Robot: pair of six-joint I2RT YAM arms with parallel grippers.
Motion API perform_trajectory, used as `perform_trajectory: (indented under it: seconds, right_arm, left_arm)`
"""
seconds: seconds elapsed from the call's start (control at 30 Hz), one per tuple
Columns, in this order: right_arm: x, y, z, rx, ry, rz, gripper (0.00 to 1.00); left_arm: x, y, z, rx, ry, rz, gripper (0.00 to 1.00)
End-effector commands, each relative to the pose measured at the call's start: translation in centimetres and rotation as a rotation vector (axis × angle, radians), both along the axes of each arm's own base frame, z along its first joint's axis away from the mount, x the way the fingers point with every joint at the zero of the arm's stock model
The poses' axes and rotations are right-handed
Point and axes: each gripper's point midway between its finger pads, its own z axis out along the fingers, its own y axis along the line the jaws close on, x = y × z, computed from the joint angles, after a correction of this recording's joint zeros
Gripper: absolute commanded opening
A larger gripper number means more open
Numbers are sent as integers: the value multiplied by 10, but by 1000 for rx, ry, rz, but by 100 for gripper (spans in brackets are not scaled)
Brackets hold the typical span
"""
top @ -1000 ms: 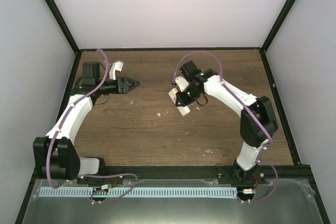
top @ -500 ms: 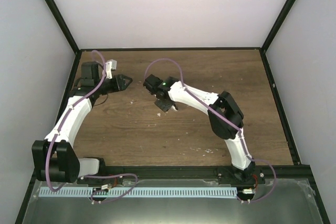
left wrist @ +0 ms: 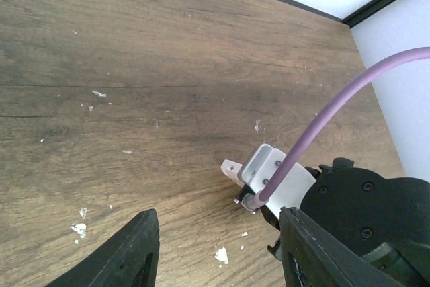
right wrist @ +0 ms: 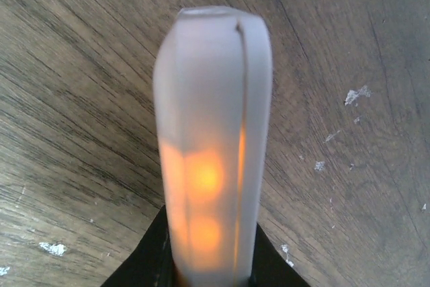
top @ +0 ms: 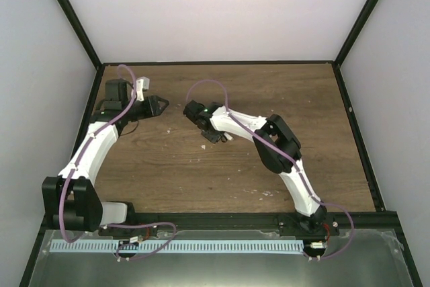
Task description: Load the batteries into the remote control
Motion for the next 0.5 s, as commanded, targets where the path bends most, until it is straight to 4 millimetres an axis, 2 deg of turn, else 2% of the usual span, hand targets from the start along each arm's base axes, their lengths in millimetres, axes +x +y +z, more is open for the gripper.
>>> perform_trajectory:
  seconds: [0.0, 0.17, 0.47]
  right_arm:
    - [10, 10, 11, 37, -47, -3, 10]
    - [6, 15, 9, 70, -19, 6, 22]
    - [0, 15, 2, 63, 3, 21, 27]
  left_arm:
    - [5, -1, 3, -9, -4, 2, 51]
    - [6, -3, 1, -21, 3, -6, 51]
    - [8, -4, 1, -24, 4, -13, 51]
